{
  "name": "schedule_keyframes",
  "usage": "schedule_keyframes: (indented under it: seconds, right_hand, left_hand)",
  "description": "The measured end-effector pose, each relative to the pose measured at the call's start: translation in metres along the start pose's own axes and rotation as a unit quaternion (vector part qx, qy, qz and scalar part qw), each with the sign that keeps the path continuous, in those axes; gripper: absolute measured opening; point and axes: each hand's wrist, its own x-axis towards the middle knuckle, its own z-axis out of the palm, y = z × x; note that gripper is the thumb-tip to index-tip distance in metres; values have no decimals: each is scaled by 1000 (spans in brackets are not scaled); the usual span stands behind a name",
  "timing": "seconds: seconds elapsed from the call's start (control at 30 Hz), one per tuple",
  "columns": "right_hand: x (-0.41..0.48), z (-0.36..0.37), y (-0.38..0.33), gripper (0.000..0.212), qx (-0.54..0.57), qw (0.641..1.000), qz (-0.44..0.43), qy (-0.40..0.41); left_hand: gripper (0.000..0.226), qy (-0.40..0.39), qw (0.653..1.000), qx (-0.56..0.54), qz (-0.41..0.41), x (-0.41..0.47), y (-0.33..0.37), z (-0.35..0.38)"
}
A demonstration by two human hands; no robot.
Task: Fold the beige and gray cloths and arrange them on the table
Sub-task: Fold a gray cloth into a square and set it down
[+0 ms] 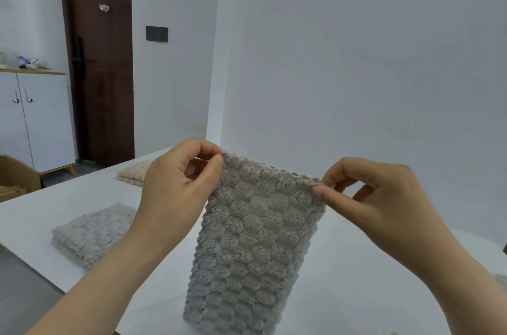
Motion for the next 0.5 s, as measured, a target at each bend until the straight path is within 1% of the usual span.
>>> schedule_keyframes:
  seconds: [0.1,0.2,0.3,0.4,0.5]
  right_hand:
    - [3,-2,0,12,57,998,21,27]
    - [5,-2,0,12,89,994,37,49]
    - [4,-1,0,17,121,990,51,54]
    - [2,-1,-1,20,123,989,59,51]
    - [1,-2,-1,18,102,991,68,54]
  left_hand:
    - [14,7,1000,-5,-2,1,2,-1]
    - [11,7,999,-31,-8,1,5,-1]
    - [10,7,999,-48,-7,1,7,0]
    - [13,5,999,-49,0,-1,10,3]
    - [12,8,999,-48,7,-2,12,4]
